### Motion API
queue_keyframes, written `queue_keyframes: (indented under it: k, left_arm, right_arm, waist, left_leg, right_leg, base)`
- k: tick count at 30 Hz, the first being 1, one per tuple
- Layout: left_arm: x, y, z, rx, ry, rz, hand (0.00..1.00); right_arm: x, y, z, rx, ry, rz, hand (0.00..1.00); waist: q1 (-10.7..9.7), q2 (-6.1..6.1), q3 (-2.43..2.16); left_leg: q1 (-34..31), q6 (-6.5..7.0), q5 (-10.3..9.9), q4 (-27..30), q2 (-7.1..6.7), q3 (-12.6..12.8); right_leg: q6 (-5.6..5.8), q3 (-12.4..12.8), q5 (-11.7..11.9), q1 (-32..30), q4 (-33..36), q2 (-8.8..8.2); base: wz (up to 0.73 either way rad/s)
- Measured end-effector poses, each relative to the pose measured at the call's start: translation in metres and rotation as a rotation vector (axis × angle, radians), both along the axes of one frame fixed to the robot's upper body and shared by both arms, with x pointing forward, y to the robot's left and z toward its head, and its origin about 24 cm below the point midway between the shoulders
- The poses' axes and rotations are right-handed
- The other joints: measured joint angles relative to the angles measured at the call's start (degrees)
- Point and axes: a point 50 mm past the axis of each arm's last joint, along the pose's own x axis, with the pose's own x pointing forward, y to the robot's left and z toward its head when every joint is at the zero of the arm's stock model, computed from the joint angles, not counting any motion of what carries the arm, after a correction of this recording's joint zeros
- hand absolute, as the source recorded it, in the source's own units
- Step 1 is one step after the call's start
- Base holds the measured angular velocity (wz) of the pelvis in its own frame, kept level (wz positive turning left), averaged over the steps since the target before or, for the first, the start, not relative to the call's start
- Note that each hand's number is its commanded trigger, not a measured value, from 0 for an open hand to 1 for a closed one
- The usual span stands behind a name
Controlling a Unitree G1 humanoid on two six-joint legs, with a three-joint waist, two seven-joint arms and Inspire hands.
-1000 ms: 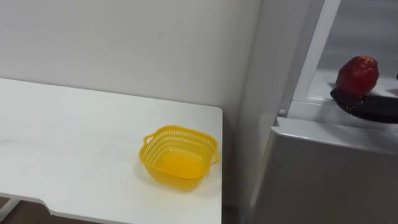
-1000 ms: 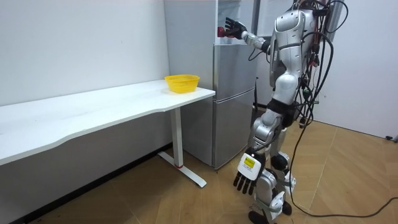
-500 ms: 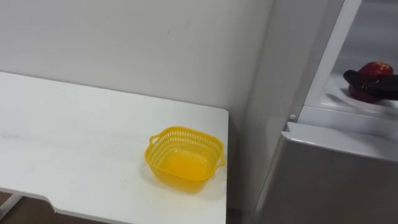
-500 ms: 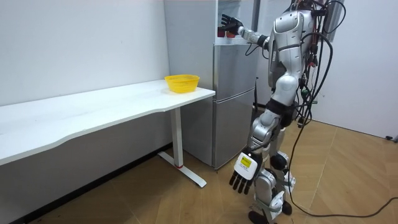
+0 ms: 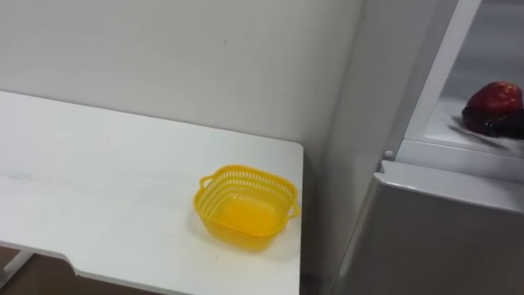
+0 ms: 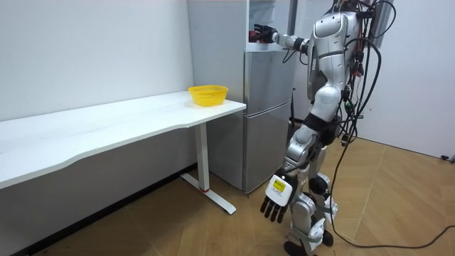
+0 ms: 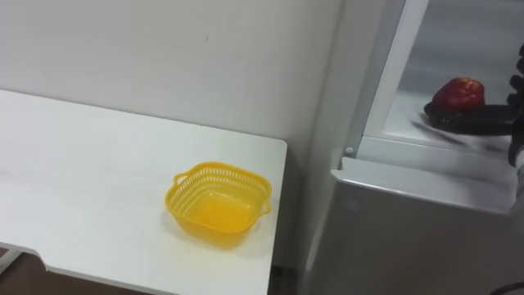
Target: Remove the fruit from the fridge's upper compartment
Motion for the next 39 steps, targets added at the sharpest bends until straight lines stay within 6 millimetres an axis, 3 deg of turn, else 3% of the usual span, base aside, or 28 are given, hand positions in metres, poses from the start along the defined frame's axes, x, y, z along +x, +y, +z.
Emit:
queue_keyframes:
  k: [10,15,25,39]
  left_arm:
    - [-0.002,0.002,0.002,0.000,0.016,-0.006,0.00]
    - [-0.003,0.002,0.001,0.001,0.032,-0.034,0.00]
    - [-0.009,0.001,-0.001,-0.029,0.079,-0.048,0.00]
    - [-0.011,0.003,-0.001,-0.043,0.107,-0.065,0.00]
  right_arm:
    - [0.011,-0.003,-0.006,-0.023,0.107,0.053,0.00]
    - [0.015,-0.002,-0.008,-0.084,0.167,0.080,0.00]
    - [0.017,-0.002,-0.011,-0.129,0.208,0.101,0.00]
    - [0.016,-0.003,-0.016,-0.134,0.236,0.137,0.00]
  waist:
    - [-0.1,-0.03,0.03]
    - [0.0,0.09,0.35]
    - [0.4,-0.16,0.55]
    - [0.3,-0.78,0.21]
  left_leg:
    - [1.6,0.00,0.0,0.0,-0.11,-0.1]
    - [2.2,0.00,0.0,-0.2,-0.05,-0.3]
    - [1.9,-0.02,0.0,0.2,-0.01,-0.5]
    - [1.9,-0.02,0.0,0.2,-0.08,-1.1]
  right_leg:
    - [0.02,0.5,0.0,1.6,-0.1,-0.07]
    - [0.02,0.5,0.0,2.4,-0.1,0.00]
    - [0.02,0.1,0.0,2.4,-0.1,0.08]
    - [0.02,0.0,0.0,2.5,-0.1,0.13]
  base:
    - [-0.01]
    - [0.00]
    - [0.00]
    - [0.01]
